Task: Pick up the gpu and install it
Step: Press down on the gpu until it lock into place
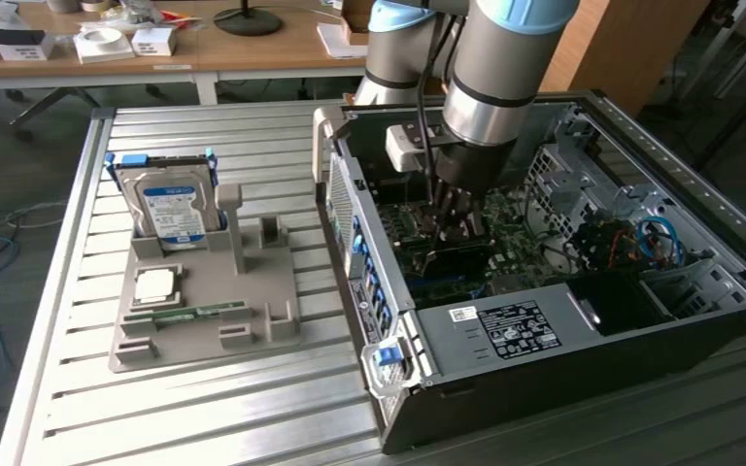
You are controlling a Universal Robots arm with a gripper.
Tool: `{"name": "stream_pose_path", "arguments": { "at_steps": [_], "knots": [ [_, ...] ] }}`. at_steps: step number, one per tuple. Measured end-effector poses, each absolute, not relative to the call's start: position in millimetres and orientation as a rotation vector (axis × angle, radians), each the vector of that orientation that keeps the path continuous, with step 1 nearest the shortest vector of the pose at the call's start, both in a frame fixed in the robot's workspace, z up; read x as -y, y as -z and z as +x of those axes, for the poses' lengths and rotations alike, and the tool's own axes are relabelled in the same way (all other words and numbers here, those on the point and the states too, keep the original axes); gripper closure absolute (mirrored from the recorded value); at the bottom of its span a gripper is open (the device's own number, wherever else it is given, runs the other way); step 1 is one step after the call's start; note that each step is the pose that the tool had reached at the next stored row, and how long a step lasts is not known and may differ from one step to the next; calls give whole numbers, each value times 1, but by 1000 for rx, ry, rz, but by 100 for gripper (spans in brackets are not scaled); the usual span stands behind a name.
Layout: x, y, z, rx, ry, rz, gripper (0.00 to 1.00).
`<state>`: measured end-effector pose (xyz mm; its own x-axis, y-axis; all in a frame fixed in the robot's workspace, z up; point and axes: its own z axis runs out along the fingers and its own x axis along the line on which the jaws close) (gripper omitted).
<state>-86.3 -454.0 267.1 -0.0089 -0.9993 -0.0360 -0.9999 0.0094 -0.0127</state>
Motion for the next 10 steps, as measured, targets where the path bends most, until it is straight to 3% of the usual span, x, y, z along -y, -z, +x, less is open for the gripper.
{"name": "stream_pose_path", "arguments": {
  "at_steps": [10],
  "knots": [
    [454,-267,-86,-2206,-30,-2183,89]
  ]
}}
